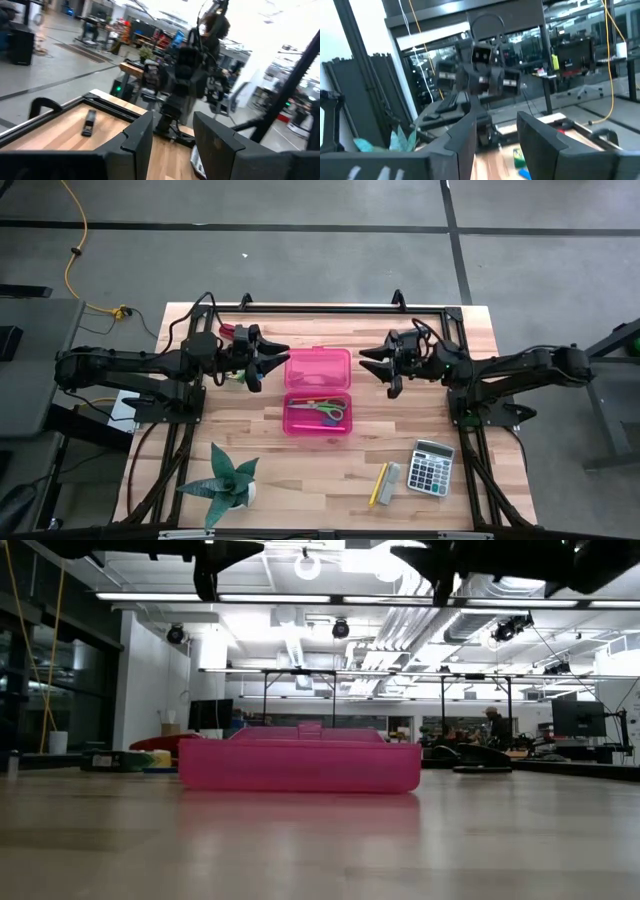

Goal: Pack school essentials
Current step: Put the blue eraser into the pink supply box

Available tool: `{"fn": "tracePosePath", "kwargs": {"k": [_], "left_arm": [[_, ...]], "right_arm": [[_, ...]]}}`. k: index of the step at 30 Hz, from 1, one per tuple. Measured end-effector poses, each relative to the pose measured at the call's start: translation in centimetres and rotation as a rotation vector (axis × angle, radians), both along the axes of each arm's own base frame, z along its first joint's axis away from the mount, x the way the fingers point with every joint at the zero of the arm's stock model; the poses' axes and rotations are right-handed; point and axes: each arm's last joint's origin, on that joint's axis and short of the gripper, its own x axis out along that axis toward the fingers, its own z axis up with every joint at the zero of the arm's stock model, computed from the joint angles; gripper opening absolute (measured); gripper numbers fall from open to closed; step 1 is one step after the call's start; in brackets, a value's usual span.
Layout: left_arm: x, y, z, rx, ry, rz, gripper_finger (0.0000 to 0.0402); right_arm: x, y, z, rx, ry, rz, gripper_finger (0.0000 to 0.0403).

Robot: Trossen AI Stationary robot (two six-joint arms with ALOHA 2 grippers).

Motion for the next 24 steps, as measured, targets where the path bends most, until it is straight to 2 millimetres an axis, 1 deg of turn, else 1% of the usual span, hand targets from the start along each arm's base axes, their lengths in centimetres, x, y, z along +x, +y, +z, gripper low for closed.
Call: {"fn": "tracePosePath", "kwargs": {"k": [4,10,17,21,24], "left_arm": [[0.04,-0.16,0.00,0.064,0.015,-0.053,0.0129],[0.05,-0.19,-0.01,0.131,0.032,-0.048,0.0129],[0.05,-0.18,-0.02,0.167,0.041,-0.043,0.0129],[0.04,-0.14,0.02,0.136,0.033,-0.039,0.0129],[0.03,0.57,0.92,0.006,0.062,0.032,0.0129]], "right_arm": [[0.33,-0.01,0.73,0.003,0.017,0.006,0.0135],[0.62,-0.02,0.68,0.014,0.082,0.011,0.0135],[0.64,-0.02,0.84,0.012,0.075,0.011,0.0135],[0.66,-0.02,0.65,-0.011,0.097,0.007,0.0135],[0.67,-0.02,0.62,-0.009,0.101,0.007,0.0135]]}}
